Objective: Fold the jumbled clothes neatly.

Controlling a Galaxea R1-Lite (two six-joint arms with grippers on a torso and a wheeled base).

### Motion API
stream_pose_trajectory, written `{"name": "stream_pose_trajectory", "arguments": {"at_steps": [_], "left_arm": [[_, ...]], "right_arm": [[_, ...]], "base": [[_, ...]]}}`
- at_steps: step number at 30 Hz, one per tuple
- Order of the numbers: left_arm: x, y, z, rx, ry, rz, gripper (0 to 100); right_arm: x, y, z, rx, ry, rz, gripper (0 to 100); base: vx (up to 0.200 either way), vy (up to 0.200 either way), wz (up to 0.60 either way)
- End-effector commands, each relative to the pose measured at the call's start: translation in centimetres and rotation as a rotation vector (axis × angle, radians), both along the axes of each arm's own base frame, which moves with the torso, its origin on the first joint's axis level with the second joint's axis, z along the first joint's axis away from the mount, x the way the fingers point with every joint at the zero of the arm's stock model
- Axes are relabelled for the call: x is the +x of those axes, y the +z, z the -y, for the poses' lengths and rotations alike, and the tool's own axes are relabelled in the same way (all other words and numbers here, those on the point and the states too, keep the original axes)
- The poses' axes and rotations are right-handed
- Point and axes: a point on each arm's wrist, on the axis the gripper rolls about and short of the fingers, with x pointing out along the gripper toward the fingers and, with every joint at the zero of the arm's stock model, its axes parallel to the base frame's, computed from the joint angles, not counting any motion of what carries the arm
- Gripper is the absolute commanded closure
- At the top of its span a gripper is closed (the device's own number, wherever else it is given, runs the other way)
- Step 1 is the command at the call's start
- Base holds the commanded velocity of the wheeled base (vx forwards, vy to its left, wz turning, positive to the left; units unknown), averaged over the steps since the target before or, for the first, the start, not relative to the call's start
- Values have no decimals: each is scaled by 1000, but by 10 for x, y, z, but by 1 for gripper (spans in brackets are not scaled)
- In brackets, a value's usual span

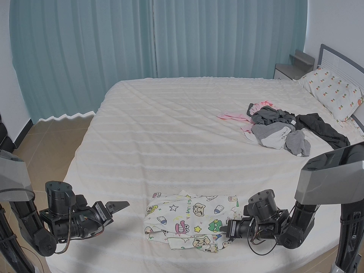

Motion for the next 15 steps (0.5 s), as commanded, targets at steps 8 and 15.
{"name": "stream_pose_trajectory", "arguments": {"at_steps": [8, 15], "left_arm": [[0, -1, 0, 1, 2, -3, 0], [-1, -1, 0, 3, 4, -5, 0]], "right_arm": [[-9, 23, 19, -10, -11, 38, 100], [-19, 28, 26, -75, 22, -24, 100]], "base": [[0, 0, 0], [0, 0, 0]]}}
